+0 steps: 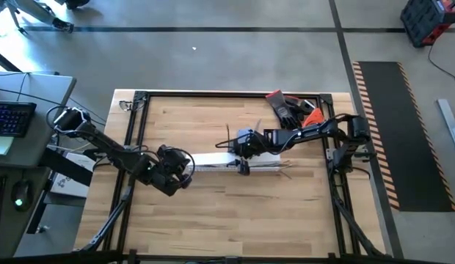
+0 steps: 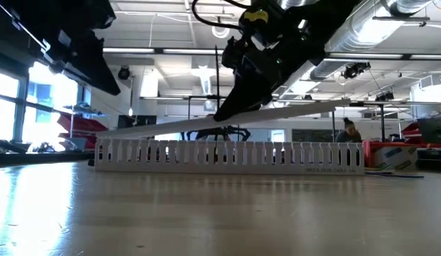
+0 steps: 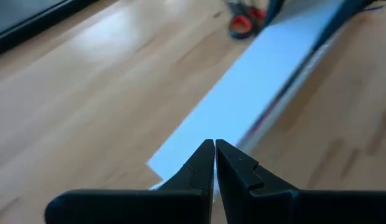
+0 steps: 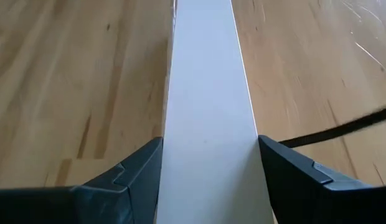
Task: Ziptie cables
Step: Close the white cable duct
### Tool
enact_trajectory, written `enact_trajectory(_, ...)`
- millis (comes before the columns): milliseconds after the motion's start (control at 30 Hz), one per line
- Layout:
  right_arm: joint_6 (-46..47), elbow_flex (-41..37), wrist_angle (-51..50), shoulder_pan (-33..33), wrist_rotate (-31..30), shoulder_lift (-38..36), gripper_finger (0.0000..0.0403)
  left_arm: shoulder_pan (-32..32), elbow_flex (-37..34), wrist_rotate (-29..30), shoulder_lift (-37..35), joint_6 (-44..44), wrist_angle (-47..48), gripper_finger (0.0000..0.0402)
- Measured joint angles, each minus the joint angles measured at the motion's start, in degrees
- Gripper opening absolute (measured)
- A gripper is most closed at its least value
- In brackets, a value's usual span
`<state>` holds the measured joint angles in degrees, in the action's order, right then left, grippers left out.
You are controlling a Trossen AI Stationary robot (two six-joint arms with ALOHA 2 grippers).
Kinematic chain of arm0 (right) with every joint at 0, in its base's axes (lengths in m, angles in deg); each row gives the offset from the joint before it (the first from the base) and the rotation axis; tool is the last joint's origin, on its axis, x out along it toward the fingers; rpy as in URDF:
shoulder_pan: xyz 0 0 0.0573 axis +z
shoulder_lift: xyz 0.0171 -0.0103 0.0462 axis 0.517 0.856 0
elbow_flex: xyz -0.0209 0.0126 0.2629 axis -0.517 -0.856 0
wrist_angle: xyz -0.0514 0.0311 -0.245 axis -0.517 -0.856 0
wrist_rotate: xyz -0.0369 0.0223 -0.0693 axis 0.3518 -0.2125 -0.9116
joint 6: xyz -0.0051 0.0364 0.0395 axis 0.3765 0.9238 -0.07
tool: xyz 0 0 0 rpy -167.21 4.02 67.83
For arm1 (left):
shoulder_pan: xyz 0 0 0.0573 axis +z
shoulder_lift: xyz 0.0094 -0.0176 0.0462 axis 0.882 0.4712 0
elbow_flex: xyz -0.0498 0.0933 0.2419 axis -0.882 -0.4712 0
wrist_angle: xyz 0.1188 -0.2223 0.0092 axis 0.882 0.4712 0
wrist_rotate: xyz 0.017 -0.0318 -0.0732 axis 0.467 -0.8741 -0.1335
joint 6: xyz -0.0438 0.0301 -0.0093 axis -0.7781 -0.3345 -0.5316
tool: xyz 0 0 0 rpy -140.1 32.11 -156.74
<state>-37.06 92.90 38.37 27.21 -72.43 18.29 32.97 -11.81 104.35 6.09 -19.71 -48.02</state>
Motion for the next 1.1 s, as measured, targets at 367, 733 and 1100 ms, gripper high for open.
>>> enact_trajectory(367,0.0,0.0,-0.3,0.2,1.8,0.2,0.0214,3.5,-3.4,-7.6,-0.1,1.9,-3.8,0.0)
enact_trajectory(733,-0.1,0.0,-0.2,0.2,1.9,0.2,0.0214,4.3,-12.4,-9.5,-0.1,1.4,-16.7,0.0)
enact_trajectory(1100,-2.3,0.0,-0.7,0.2,2.4,0.2,0.0214,4.3,-12.5,-12.3,-1.3,4.3,-18.5,0.0)
